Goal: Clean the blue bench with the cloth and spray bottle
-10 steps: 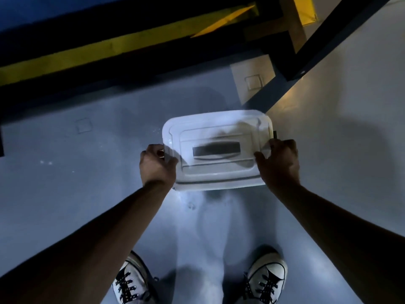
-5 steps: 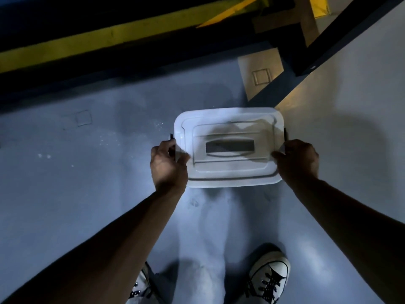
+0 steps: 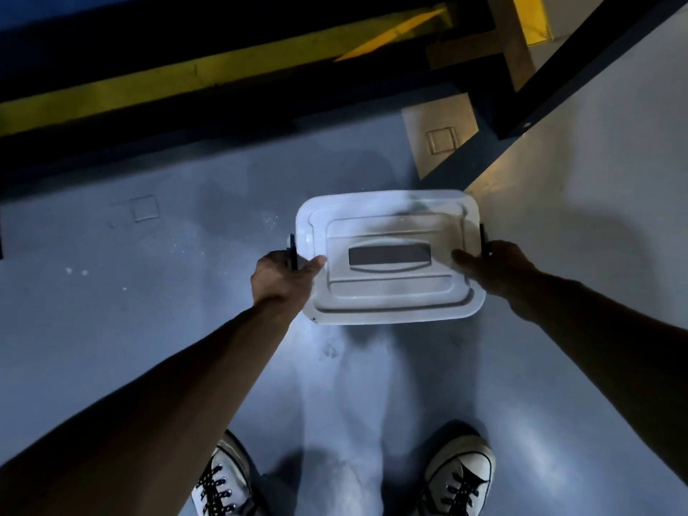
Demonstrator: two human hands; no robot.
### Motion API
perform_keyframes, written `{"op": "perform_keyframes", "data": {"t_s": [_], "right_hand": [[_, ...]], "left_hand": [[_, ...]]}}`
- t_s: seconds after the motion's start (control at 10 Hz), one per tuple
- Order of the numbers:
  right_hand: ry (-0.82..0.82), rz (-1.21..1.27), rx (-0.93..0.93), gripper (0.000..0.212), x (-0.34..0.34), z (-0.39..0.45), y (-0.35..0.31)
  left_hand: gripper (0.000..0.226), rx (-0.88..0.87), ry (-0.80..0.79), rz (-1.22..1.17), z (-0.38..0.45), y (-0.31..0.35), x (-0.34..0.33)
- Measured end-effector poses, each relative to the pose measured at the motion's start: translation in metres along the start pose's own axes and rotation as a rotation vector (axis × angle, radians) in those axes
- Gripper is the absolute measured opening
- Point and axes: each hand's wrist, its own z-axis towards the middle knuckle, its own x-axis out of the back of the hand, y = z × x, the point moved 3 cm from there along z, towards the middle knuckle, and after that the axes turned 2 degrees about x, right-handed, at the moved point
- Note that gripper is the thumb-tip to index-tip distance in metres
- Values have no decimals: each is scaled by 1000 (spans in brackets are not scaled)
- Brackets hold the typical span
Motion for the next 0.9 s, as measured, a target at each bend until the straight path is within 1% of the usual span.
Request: {"op": "perform_keyframes", "data": {"t_s": [0.1, 0.2, 0.3, 0.4, 0.5, 0.6, 0.7, 0.8, 0.9], "right_hand": [[86, -10, 53, 29, 2, -3, 1], [191, -115, 76, 40, 3, -10, -3], [260, -249, 147, 38, 2, -15, -5], [312, -241, 130, 33, -2, -16, -5], [354, -270, 140, 29, -7, -17, -6], [380, -268, 152, 26, -6, -16, -4], [318, -286, 160, 27, -4, -16, -3], [223, -247, 167, 41, 2, -28, -6], [257, -66, 168, 45, 17, -57, -13]], "left_hand": [[47, 2, 65, 8, -4, -3, 0], [48, 33, 138, -16, -9, -2, 2], [45, 26, 195, -20, -11, 4, 2], [36, 16, 231, -39, -11, 8, -3], [30, 42, 270, -99, -12, 8, -6], [31, 33, 271, -102, -12, 6, -9], [34, 31, 237, -66, -14, 7, -6], [40, -10, 145, -43, -18, 11, 7], [32, -41, 55, -180, -35, 22, 29]]}}
